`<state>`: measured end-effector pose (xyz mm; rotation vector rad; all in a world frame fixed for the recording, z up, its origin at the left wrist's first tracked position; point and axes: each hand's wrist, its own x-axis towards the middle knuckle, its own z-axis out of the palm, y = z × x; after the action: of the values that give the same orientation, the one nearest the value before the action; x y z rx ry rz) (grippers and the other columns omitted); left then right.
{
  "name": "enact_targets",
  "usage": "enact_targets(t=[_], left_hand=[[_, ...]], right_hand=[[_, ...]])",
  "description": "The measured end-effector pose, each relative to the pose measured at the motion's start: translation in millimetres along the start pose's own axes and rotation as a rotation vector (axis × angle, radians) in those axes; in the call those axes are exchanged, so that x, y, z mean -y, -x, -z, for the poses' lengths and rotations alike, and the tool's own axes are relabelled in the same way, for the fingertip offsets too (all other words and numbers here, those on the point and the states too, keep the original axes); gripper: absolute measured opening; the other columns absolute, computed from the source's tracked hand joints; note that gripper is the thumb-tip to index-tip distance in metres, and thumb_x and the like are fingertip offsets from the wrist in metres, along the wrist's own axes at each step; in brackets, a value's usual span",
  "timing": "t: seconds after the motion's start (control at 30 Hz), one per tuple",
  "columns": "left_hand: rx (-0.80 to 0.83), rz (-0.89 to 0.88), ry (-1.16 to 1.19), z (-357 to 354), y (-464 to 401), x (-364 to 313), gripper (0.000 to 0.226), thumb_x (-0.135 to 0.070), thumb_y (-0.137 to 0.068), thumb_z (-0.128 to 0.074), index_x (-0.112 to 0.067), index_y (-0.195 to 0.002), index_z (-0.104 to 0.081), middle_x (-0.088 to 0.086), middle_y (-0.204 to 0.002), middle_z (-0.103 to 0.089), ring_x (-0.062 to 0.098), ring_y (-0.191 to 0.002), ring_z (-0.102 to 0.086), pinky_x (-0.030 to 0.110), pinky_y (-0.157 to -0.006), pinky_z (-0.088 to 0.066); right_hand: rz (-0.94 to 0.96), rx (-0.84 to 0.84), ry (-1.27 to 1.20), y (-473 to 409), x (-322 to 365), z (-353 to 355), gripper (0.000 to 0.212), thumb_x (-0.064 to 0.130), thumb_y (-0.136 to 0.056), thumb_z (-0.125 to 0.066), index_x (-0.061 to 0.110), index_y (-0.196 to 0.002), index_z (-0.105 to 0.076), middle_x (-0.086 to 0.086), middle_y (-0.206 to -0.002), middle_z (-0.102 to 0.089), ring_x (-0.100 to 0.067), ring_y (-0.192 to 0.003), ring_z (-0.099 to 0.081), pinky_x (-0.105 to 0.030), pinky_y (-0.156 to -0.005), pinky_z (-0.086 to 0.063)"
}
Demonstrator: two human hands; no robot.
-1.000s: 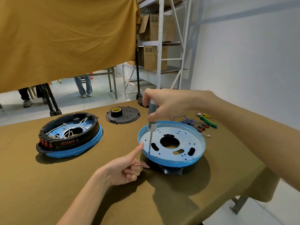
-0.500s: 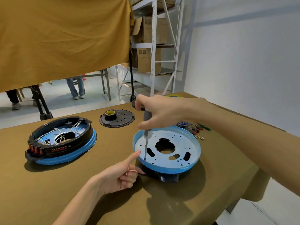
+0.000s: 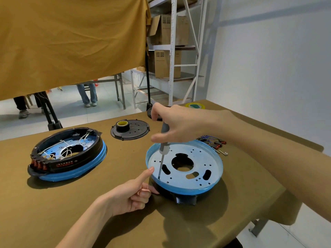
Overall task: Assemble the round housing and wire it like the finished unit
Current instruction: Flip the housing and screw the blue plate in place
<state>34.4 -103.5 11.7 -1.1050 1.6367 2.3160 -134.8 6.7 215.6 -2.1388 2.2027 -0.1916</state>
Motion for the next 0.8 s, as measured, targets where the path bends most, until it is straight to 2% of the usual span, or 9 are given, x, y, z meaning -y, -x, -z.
enact_targets(t=[0.1,0.23,0.37,0.43,0.5,0.57,0.63,0.7,0.8], left_hand=[[-0.009,-0.003,0.006,-1.0,1.2,0.1,0.096,-0.077,-0.061,-0.076,0.000,-0.117,-0.066,-0.001,-0.069,-0.025,0.012,-0.055,-0.021,0.022,-0.045,-0.027],[-0.018,-0.007,-0.004,-3.1,2.8,-0.5,0.095,-0.077,-0.060,-0.075,0.000,-0.115,-0.067,0.000,-0.070,-0.024,0.013,-0.057,-0.021,0.022,-0.046,-0.027],[-0.015,0.002,-0.001,-4.0,4.6,-1.9,0.093,-0.077,-0.062,-0.073,-0.001,-0.115,-0.067,0.000,-0.069,-0.026,0.012,-0.057,-0.022,0.022,-0.047,-0.027],[-0.015,0.005,-0.005,-3.8,4.8,-2.0,0.093,-0.076,-0.063,-0.073,0.000,-0.116,-0.067,-0.001,-0.069,-0.026,0.012,-0.056,-0.022,0.022,-0.047,-0.027],[-0.014,0.006,-0.009,-3.4,4.7,-1.6,0.093,-0.076,-0.064,-0.072,0.000,-0.116,-0.067,-0.001,-0.067,-0.027,0.012,-0.055,-0.023,0.021,-0.046,-0.027],[-0.014,0.009,-0.009,-3.1,4.1,-1.7,0.094,-0.077,-0.063,-0.072,0.000,-0.117,-0.067,-0.001,-0.067,-0.028,0.011,-0.055,-0.024,0.021,-0.046,-0.027],[-0.013,0.008,-0.007,-2.7,4.0,-2.2,0.097,-0.077,-0.060,-0.074,0.001,-0.118,-0.067,-0.001,-0.067,-0.028,0.012,-0.055,-0.024,0.021,-0.047,-0.027],[-0.009,0.004,-0.011,-2.6,4.1,-2.2,0.098,-0.076,-0.059,-0.075,0.001,-0.119,-0.067,-0.001,-0.068,-0.028,0.012,-0.056,-0.023,0.021,-0.047,-0.027],[-0.008,0.005,-0.013,-2.8,4.7,-2.3,0.097,-0.077,-0.059,-0.074,0.000,-0.118,-0.066,0.000,-0.069,-0.027,0.012,-0.056,-0.023,0.022,-0.047,-0.027]], right_hand=[[-0.013,0.135,-0.148,3.5,-2.2,8.1,0.049,0.031,-0.092,-0.073,0.023,-0.125,-0.037,-0.003,-0.083,-0.068,-0.007,-0.054,-0.066,-0.023,-0.047,-0.051],[0.017,-0.045,0.006,-1.8,1.8,-1.6,0.042,0.055,-0.099,-0.057,0.022,-0.118,-0.040,0.003,-0.078,-0.065,-0.012,-0.052,-0.067,-0.025,-0.047,-0.051],[0.043,0.086,-0.104,-0.3,-0.4,4.6,0.041,0.037,-0.096,-0.068,0.025,-0.121,-0.038,0.000,-0.084,-0.068,-0.013,-0.061,-0.066,-0.027,-0.053,-0.054],[0.037,0.009,-0.005,-2.5,0.8,1.0,0.030,0.045,-0.099,-0.061,0.022,-0.113,-0.046,0.002,-0.083,-0.068,-0.012,-0.054,-0.068,-0.031,-0.054,-0.055],[0.028,-0.057,0.077,-4.1,1.1,-1.1,0.036,0.056,-0.098,-0.056,0.023,-0.109,-0.048,0.006,-0.081,-0.068,-0.012,-0.059,-0.068,-0.030,-0.055,-0.052],[0.031,0.037,-0.031,-2.6,-0.8,1.4,0.040,0.049,-0.094,-0.067,0.026,-0.116,-0.042,0.007,-0.083,-0.071,-0.013,-0.069,-0.067,-0.029,-0.056,-0.050],[0.032,0.078,-0.105,-2.2,-1.4,2.6,0.045,0.036,-0.092,-0.073,0.027,-0.120,-0.038,0.006,-0.081,-0.069,-0.010,-0.063,-0.066,-0.026,-0.052,-0.051],[0.044,-0.012,-0.048,-5.4,-0.6,-3.1,0.039,0.043,-0.096,-0.067,0.024,-0.117,-0.040,0.006,-0.078,-0.066,-0.008,-0.052,-0.066,-0.023,-0.047,-0.052],[0.074,-0.026,-0.011,-8.6,-1.0,-3.8,0.041,0.048,-0.095,-0.067,0.027,-0.118,-0.039,0.007,-0.079,-0.064,-0.010,-0.059,-0.066,-0.024,-0.050,-0.049]])
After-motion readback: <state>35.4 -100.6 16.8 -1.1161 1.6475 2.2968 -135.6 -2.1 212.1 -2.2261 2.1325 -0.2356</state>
